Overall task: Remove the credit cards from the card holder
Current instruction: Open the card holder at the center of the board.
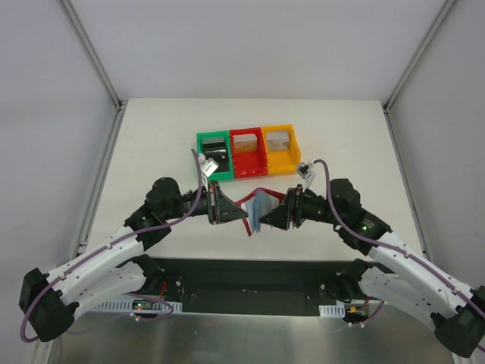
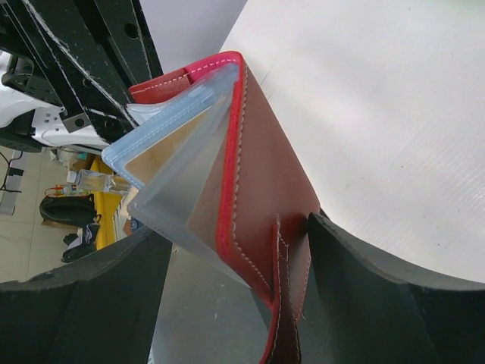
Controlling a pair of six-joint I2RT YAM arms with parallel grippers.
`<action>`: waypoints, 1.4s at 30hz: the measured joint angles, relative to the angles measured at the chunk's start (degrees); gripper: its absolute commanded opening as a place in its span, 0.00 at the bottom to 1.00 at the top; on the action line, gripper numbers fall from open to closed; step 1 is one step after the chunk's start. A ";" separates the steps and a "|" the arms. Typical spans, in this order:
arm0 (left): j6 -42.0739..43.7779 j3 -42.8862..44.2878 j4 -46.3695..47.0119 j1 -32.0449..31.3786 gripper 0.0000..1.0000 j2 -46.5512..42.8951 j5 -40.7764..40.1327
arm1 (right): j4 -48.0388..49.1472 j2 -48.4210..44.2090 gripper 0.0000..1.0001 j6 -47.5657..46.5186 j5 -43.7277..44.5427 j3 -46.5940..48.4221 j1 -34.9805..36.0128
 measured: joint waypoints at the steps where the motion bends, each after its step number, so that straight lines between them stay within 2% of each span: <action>1: -0.04 0.24 -0.39 0.00 0.00 0.00 -0.07 | -0.07 0.02 0.74 -0.13 0.13 0.11 0.02; 6: -0.39 1.22 -2.23 0.00 0.00 0.00 -1.53 | -0.09 0.26 0.84 -0.61 0.74 0.81 0.31; 15: -1.16 3.02 -7.08 0.00 0.00 0.00 -5.79 | -1.60 0.85 0.80 -1.66 2.05 2.58 0.79; 22: -2.67 4.11 -9.11 -0.39 0.00 0.09 -6.99 | -3.15 2.93 0.83 -2.29 3.50 3.56 1.70; 33: -3.21 5.25 -10.23 -0.76 0.00 0.09 -7.87 | -4.28 3.58 0.57 -3.37 5.79 4.35 2.51; 38: -3.19 5.25 -10.82 -0.76 0.00 -0.37 -8.59 | -4.33 3.08 0.54 -3.39 5.90 4.33 2.60; 42: -3.17 5.25 -10.73 -0.87 0.00 -0.94 -8.72 | -4.33 1.86 0.62 -3.37 5.84 4.33 2.60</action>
